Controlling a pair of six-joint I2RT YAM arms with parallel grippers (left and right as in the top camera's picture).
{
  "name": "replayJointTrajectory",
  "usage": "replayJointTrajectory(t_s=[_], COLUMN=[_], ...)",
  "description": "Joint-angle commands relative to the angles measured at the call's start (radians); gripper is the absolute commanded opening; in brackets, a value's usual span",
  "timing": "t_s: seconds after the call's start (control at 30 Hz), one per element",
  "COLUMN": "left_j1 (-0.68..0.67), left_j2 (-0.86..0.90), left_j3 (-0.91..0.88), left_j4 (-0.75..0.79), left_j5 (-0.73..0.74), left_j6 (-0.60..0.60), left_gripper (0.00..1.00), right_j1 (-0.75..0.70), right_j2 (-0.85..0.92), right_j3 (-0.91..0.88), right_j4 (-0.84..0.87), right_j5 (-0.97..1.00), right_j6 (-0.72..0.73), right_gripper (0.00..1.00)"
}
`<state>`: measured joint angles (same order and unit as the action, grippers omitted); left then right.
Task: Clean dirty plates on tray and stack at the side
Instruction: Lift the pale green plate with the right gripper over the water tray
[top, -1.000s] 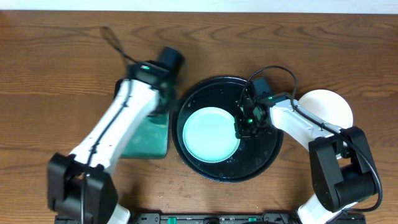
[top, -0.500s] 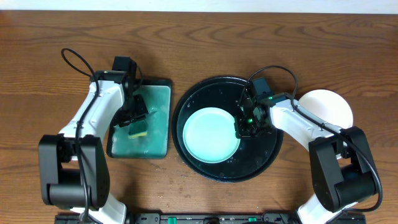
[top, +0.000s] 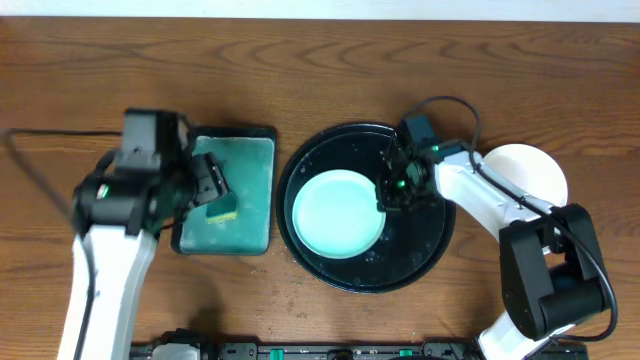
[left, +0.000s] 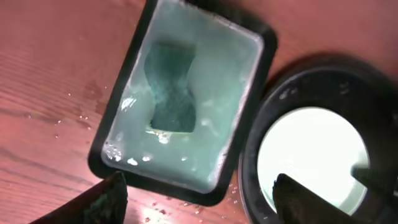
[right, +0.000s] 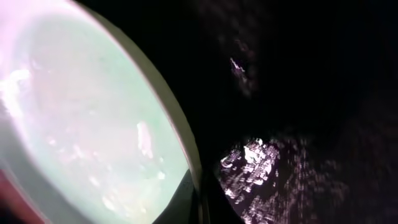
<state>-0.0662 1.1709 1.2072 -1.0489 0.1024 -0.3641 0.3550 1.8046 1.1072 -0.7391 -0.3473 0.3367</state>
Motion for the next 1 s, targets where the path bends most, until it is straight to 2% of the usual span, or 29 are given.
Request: replayJointTrajectory(t_s=[0.0, 0.17, 0.3, 0.4, 0.53, 0.67, 0.97], left_j1=[0.003, 0.003, 0.003, 0.003, 0.003, 0.003, 0.003], left_j2=[-0.090, -0.156, -0.166, -0.164, -0.163, -0.160, -0.159], left_j3=[0.016, 0.016, 0.016, 0.016, 0.016, 0.016, 0.016], left_j4=[-0.005, -0.005, -0.005, -0.005, -0.005, -0.005, -0.005], left_j5=[0.002, 0.002, 0.002, 0.002, 0.002, 0.002, 0.002], left_j6=[0.005, 0.005, 0.005, 0.005, 0.005, 0.005, 0.005], left_gripper=[0.78, 0.79, 0.79, 0.79, 0.79, 0.79, 0.79], right_j1=[0.028, 0.099, 0.200, 0.297, 0.415, 0.496, 0.634], right_j2=[-0.064, -0.071, -0.071, -0.057, -0.005, 0.023, 0.005], right_j3=[0.173, 0.370, 0.420, 0.420, 0.420, 0.420, 0.421], right_j4=[-0.080, -0.108, 0.026, 0.144, 0.299, 0.437, 0.583], right_j5=[0.039, 0.114, 0.199, 0.346, 0.560, 0.685, 0.993], right_j6=[0.022, 0.021, 0.022, 0.013, -0.095, -0.283, -0.558], right_gripper=[0.01, 0.01, 0.01, 0.01, 0.01, 0.01, 0.01])
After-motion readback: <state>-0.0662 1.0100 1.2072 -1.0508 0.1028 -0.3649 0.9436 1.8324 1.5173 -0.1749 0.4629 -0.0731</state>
